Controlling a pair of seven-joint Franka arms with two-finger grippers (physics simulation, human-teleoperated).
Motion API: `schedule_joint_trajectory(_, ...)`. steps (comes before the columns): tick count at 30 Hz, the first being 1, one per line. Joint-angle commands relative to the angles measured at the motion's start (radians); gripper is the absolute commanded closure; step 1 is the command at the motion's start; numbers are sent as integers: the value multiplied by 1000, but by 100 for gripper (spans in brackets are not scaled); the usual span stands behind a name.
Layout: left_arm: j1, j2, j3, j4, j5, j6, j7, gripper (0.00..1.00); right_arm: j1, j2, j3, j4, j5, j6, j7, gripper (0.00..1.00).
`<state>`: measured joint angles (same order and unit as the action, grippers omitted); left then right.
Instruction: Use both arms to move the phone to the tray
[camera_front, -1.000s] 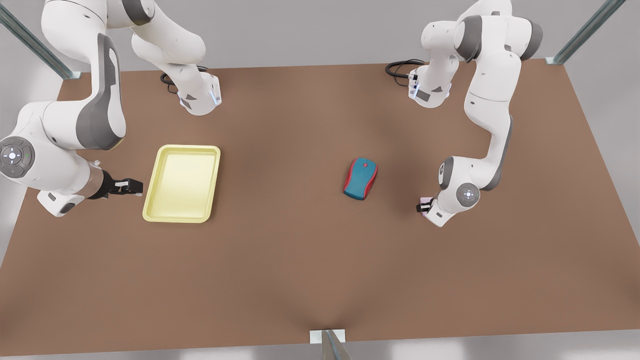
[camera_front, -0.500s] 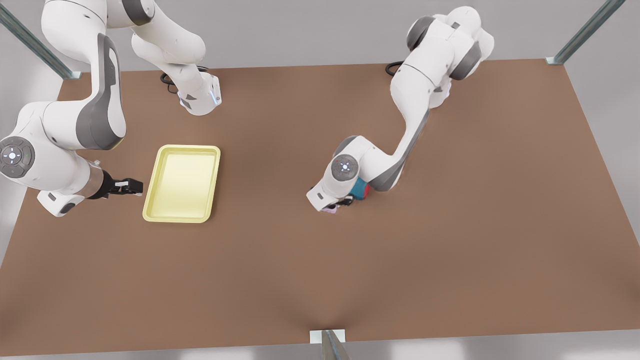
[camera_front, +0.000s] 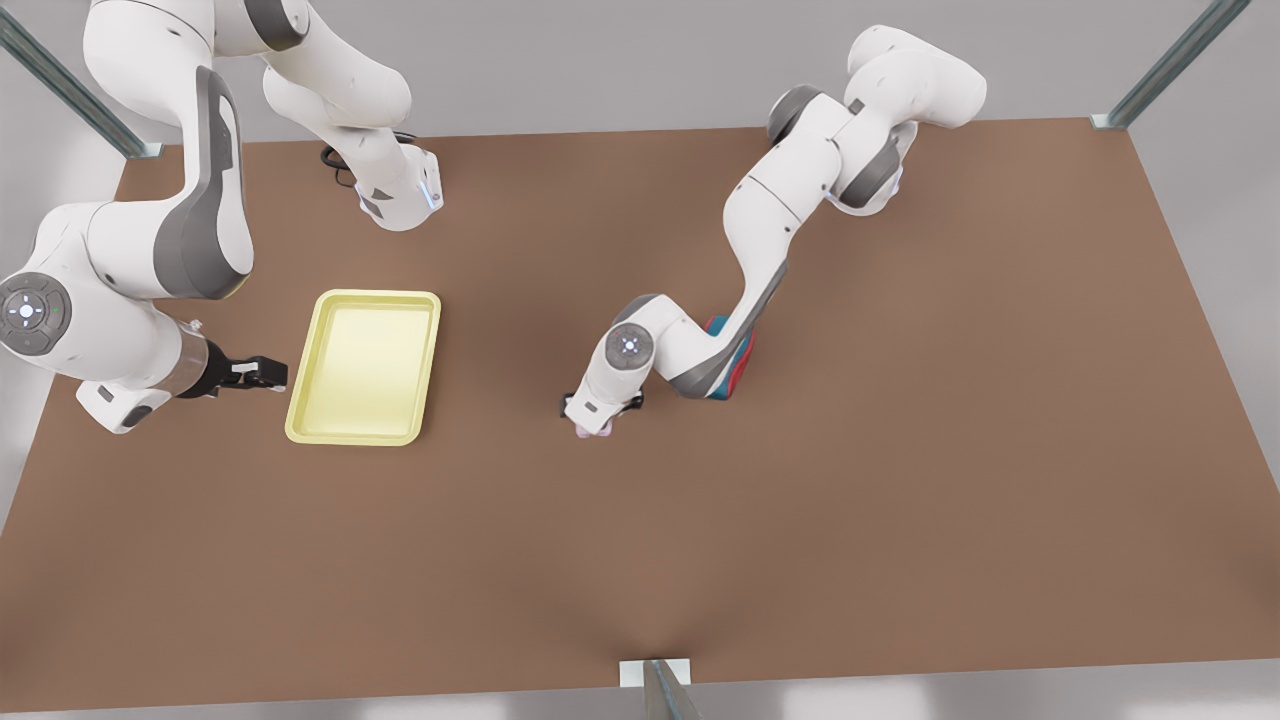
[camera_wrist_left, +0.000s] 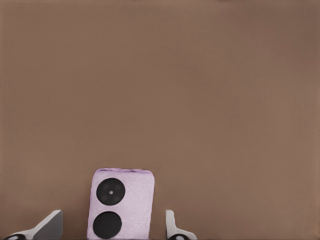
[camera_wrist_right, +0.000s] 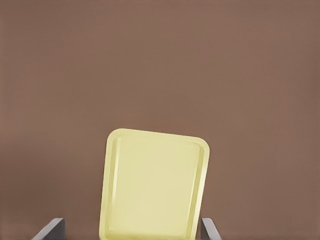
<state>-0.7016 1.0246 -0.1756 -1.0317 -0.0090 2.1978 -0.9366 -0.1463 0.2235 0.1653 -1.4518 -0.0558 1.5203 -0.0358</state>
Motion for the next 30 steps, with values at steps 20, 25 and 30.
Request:
schedule_joint_trajectory(20,554,-801,139,-324,-60,-948,861,0,531,451,29,41,-96,435,909,0)
schedule_joint_trajectory(25,554,-798,139,-324,-60,-948,863,0,579,514,31,41,-88,527,952,0)
schedule_joint_trajectory(30,554,-798,139,-324,-60,-948,863,0,580,554,46,41,5,653,804,0)
